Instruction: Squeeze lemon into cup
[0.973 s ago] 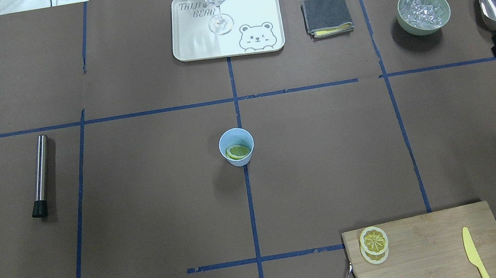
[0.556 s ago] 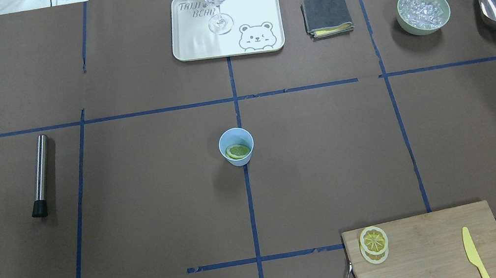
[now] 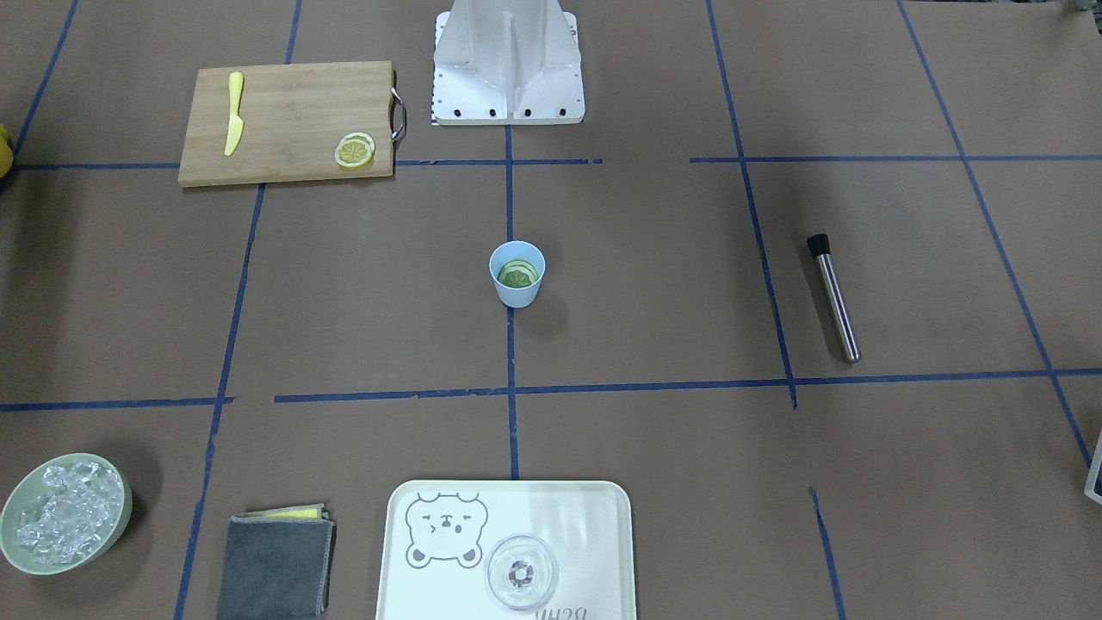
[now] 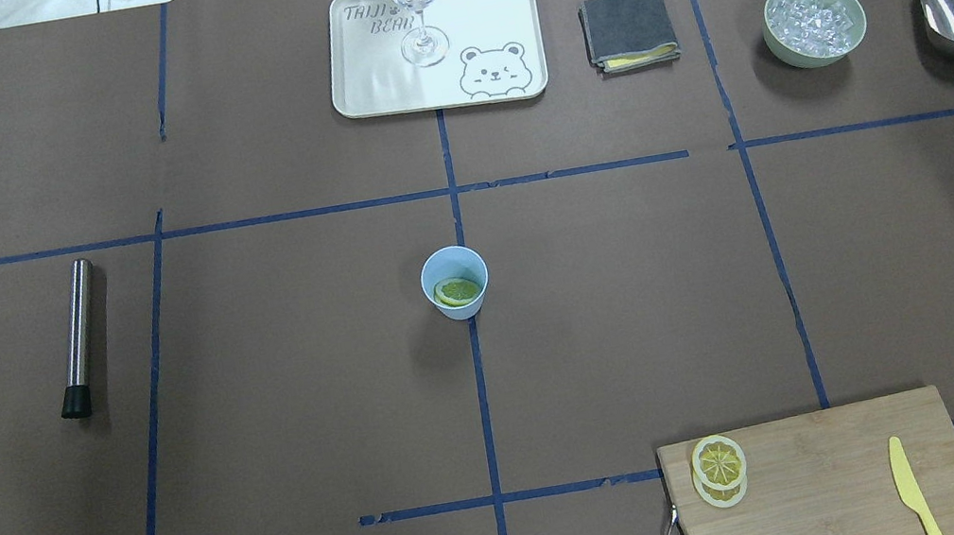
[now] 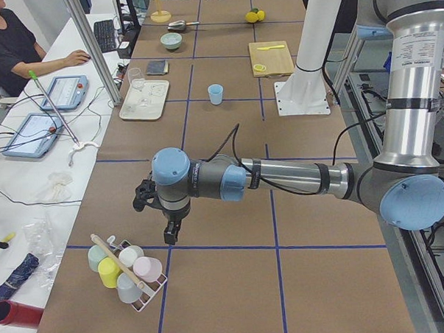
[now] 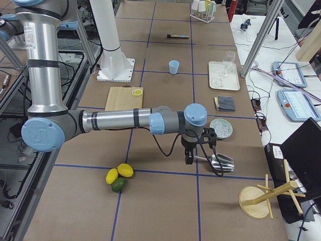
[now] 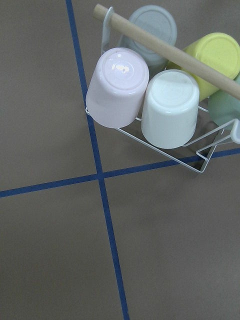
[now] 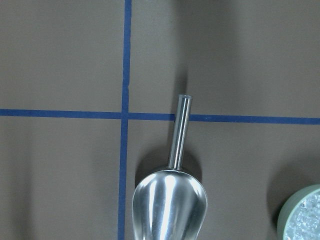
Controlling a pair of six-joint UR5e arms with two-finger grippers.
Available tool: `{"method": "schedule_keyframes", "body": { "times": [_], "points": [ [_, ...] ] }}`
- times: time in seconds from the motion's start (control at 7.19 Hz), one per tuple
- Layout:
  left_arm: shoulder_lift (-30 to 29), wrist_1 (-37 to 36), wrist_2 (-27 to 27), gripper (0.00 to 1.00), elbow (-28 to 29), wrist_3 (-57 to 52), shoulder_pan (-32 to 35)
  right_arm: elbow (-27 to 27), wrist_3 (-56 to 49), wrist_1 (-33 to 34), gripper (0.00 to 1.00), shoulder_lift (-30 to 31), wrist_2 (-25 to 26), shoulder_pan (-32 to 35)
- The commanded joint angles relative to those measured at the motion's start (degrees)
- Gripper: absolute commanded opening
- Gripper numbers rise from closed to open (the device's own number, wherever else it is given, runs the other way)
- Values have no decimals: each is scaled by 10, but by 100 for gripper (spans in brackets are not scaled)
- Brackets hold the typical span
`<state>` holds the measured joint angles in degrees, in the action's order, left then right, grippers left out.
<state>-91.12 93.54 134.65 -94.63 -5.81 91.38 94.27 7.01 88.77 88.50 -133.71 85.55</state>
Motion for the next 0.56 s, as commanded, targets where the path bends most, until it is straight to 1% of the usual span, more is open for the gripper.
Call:
{"method": "schedule_keyframes", "body": {
  "times": [0.0,0.28,0.42],
  "points": [
    [9,26,-1,100,1,-1,-1,-2,3,-3,100,0,-3,-7],
    [5,20,-2,100,1,-2,-4,-7,5,-5,100,0,-2,-15],
    [7,13,-2,100,-3,-2,-23,-7,5,-5,100,0,-9,-16]
  ]
}}
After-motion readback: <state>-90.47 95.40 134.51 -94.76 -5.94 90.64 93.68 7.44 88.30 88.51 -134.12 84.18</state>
